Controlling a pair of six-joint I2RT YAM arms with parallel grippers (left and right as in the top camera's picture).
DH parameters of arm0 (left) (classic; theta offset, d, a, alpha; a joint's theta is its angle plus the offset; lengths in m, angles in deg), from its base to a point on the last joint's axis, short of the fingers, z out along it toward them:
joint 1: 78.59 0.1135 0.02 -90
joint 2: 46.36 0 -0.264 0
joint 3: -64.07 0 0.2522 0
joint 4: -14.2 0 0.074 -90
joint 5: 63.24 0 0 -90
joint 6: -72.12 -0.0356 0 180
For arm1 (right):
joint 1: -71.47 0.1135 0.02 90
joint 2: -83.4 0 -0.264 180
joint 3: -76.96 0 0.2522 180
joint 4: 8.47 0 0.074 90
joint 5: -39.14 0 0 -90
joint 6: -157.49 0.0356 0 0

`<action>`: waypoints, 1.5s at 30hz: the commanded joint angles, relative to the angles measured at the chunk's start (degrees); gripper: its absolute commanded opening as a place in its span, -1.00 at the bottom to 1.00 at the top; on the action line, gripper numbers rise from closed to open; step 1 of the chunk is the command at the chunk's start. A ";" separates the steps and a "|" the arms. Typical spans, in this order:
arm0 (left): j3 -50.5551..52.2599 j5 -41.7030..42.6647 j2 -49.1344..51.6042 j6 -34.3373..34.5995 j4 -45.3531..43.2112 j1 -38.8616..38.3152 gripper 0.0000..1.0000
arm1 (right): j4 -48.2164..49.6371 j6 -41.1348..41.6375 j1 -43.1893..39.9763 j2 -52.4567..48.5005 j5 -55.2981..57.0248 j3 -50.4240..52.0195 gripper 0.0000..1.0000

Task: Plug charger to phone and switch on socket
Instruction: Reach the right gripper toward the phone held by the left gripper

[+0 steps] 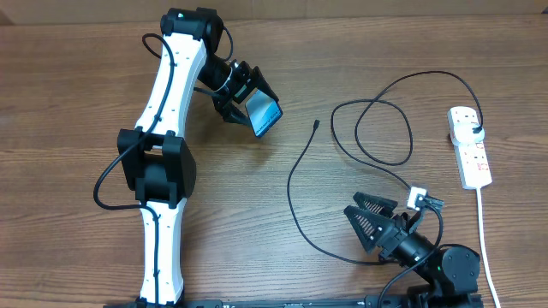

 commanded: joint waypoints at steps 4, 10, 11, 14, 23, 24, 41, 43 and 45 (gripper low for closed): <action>-1.44 -1.03 -0.61 -0.59 0.22 -0.13 -0.39 | -4.37 -1.81 0.22 -4.76 -0.44 -1.01 0.99; -1.44 -1.77 -0.61 0.07 0.22 -0.13 -0.43 | -5.95 -8.50 0.22 -14.75 1.42 -5.97 0.98; -1.44 -2.01 -0.61 0.28 0.22 -0.13 -0.44 | -5.95 -8.90 0.22 -16.50 1.88 -6.91 0.98; -1.44 -2.99 -0.61 1.09 0.22 -0.13 -0.46 | -5.97 -11.19 0.28 -22.38 3.02 -10.45 0.98; -1.44 -3.65 -0.61 1.75 0.22 -0.13 -0.47 | -5.95 -15.89 12.81 -42.99 17.55 -25.11 0.99; -1.44 -3.63 -0.61 1.75 0.20 -0.13 -0.48 | -5.86 -15.89 15.56 -45.75 20.48 -26.97 0.99; -1.44 -3.52 -0.61 1.77 0.20 -0.52 -0.53 | 13.57 -14.47 29.18 -76.43 30.45 -39.80 0.99; -1.44 -3.58 -0.61 1.73 0.22 -0.79 -0.54 | 11.74 -14.47 29.66 -80.15 31.87 -43.21 0.99; -1.44 -3.58 -0.61 1.70 0.22 -1.16 -0.57 | 7.13 -14.43 30.42 -84.15 35.34 -48.26 0.99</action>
